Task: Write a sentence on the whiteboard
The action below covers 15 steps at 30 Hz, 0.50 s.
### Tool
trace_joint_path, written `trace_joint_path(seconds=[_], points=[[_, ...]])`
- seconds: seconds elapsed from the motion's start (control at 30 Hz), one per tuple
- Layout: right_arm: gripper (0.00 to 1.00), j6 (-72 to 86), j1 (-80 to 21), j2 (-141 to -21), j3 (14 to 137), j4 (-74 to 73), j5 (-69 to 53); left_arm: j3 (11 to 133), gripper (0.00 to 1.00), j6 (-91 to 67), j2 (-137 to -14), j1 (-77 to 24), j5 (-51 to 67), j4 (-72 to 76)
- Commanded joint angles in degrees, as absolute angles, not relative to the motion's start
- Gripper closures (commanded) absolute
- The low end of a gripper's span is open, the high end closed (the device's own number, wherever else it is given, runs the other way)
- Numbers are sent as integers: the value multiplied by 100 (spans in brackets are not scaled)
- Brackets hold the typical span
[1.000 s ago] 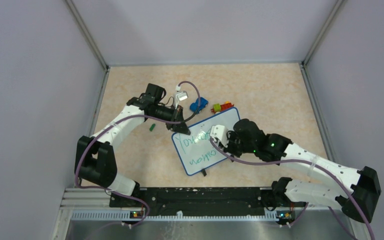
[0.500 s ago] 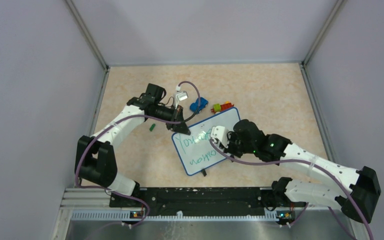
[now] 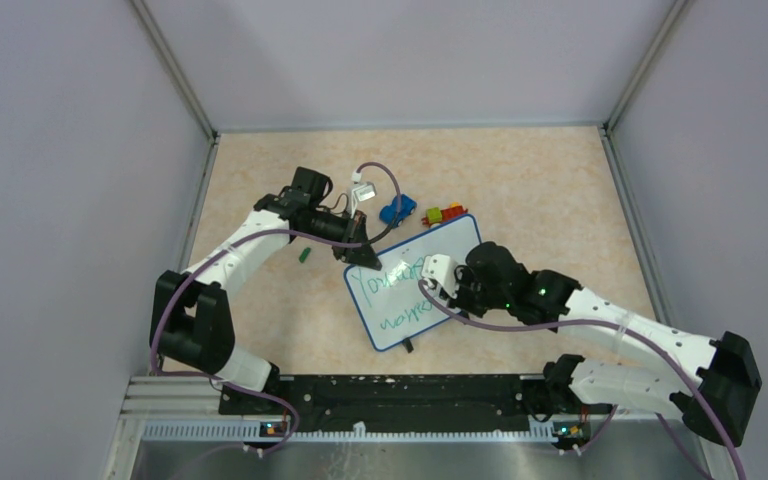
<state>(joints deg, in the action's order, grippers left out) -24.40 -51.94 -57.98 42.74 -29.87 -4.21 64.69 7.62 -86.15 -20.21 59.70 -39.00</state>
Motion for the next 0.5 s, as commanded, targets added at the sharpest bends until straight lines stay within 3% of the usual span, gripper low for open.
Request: trace_joint_path(seconds=[0.0, 0.47], points=[[100, -2455, -5122, -5712, 4122, -2992, -18, 6473, 100, 859, -8753, -2063, 5904, -3832], [100, -2581, -5127, -5834, 4061, -3002, -420, 6471, 100, 840, -8759, -2065, 5879, -3822]])
